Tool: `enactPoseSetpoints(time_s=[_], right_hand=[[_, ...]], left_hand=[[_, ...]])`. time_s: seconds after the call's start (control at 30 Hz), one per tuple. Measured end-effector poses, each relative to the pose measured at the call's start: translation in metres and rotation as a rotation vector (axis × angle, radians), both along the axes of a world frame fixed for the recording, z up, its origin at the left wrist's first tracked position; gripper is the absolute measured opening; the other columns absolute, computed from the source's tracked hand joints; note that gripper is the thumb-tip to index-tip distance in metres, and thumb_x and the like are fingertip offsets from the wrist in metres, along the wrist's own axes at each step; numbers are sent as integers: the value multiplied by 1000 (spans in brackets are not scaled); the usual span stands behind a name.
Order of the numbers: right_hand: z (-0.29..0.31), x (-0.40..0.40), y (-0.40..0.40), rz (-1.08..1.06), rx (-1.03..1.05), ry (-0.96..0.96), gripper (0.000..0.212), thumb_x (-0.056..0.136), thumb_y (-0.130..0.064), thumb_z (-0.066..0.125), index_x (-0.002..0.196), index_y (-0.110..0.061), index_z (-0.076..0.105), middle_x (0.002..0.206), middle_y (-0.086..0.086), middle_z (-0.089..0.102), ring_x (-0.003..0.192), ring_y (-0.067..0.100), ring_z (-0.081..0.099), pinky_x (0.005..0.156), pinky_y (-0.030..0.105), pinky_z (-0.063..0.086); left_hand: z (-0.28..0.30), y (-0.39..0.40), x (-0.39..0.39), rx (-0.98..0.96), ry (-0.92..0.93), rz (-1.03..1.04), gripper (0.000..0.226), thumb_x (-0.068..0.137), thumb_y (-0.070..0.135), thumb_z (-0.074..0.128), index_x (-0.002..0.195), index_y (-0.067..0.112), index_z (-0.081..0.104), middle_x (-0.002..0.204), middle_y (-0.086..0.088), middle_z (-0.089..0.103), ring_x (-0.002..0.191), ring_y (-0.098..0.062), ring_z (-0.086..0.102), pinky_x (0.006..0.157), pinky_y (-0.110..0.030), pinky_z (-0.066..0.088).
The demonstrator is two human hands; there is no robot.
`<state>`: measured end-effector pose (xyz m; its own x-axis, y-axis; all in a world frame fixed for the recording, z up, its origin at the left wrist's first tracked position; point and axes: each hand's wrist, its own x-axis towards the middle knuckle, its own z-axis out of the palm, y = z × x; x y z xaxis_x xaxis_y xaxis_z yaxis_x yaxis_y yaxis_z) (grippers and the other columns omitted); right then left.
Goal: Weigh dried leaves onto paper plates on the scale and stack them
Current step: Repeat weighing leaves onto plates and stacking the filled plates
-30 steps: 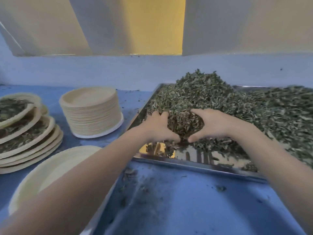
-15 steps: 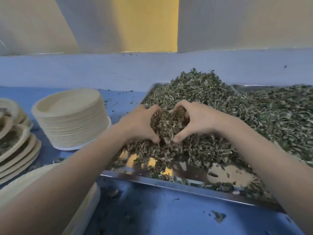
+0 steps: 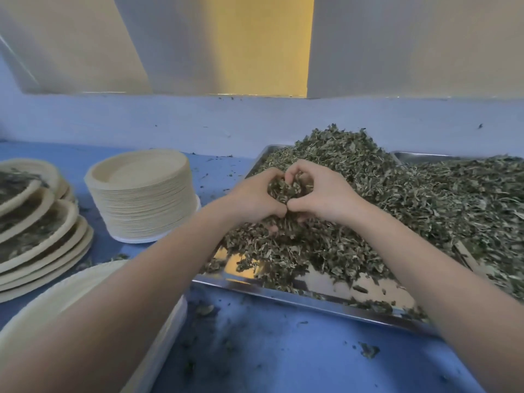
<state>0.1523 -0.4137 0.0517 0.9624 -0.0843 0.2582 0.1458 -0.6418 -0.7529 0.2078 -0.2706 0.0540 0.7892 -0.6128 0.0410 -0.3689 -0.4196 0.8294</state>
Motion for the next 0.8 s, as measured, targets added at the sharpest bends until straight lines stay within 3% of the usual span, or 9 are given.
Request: enactPoseSetpoints(time_s=[0.03,0.13,0.23,0.37,0.47,0.63,0.73,0.8], right_hand=[[0,-1,5,4,32,-5,30,71,-5,69,86,-27,56,98,1,53,55,13,65,49,27,56],[-2,-5,24,22,63,4,30,71,0,68,88,-23,57,111,14,54,65,17,61,48,19,52],[1,-10,44,61,114,16,30,71,1,68,90,-20,58,116,20,53,71,22,63,49,20,52],[20,-13,82,154,165,-13,30,72,2,67,91,-20,57,104,18,54,65,20,59,52,22,54],[35,-16,123,271,169,-24,30,75,2,67,88,-22,55,90,5,49,53,11,57,56,28,57],[34,-25,187,420,148,42,28,78,0,65,90,-23,55,97,3,51,45,8,60,52,25,55],[21,-29,203,461,-52,151,26,77,-17,73,96,-26,58,105,3,56,53,6,62,47,25,54],[18,-29,205,444,-174,200,25,75,-35,77,95,-32,63,106,3,61,62,9,65,51,29,58]], left_hand=[[2,4,-2,2,17,-14,58,81,-3,60,126,29,42,127,-6,45,60,-19,69,63,-35,59],[-1,19,-10,48,60,-19,70,82,-4,55,139,30,35,135,-9,41,74,-25,68,61,-34,59],[0,40,-20,-50,194,0,67,82,-11,53,137,25,39,133,-15,44,77,-27,68,58,-32,59],[21,85,-31,-128,195,29,56,79,-16,51,123,18,49,117,-16,57,85,-30,68,62,-35,60],[35,130,-42,-127,127,74,50,78,-18,50,117,12,51,105,-20,62,84,-37,67,66,-41,59],[37,205,-67,-105,193,150,47,79,-15,52,115,14,55,98,-21,67,81,-35,69,65,-40,60],[26,232,-81,59,267,132,53,85,-5,55,116,39,54,118,-7,64,98,-26,67,77,-43,58],[23,243,-87,223,231,136,63,88,7,56,131,51,40,140,6,45,119,-17,54,86,-40,55]])
